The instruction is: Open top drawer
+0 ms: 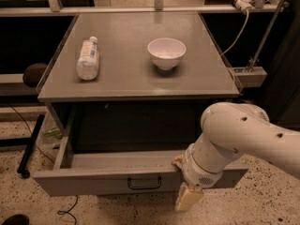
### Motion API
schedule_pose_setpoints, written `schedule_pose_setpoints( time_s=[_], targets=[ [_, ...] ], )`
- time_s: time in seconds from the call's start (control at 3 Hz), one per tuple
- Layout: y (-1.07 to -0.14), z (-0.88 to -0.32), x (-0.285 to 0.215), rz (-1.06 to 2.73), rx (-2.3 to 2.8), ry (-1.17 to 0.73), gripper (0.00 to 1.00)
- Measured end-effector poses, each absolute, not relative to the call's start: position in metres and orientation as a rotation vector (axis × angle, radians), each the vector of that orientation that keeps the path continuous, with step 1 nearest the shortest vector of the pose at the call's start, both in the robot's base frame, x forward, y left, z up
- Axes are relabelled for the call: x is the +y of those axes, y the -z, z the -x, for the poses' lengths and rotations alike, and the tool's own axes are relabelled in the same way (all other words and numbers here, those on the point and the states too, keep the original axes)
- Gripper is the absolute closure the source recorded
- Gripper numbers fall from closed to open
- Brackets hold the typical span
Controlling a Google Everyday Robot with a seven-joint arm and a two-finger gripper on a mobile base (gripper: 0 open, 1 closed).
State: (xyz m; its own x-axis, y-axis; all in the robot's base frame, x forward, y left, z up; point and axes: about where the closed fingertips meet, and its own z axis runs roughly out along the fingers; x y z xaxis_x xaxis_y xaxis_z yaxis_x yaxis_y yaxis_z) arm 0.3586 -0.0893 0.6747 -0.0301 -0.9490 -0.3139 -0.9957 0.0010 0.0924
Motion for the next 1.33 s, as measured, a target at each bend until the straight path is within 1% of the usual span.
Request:
schedule_pose_setpoints(
  time_s=[0.67,1.0,1.33],
  targets=[
    [-0.6817,-0.3573,-0.0911,2.062,2.104,-0.434,0.87],
    [-0.6853,-0.3537,-0.0917,2.052,2.101,-0.419,1.00],
    [-0.6875,-0.3514,-0.0920,2.044,2.096,-0.409,1.00]
  ],
)
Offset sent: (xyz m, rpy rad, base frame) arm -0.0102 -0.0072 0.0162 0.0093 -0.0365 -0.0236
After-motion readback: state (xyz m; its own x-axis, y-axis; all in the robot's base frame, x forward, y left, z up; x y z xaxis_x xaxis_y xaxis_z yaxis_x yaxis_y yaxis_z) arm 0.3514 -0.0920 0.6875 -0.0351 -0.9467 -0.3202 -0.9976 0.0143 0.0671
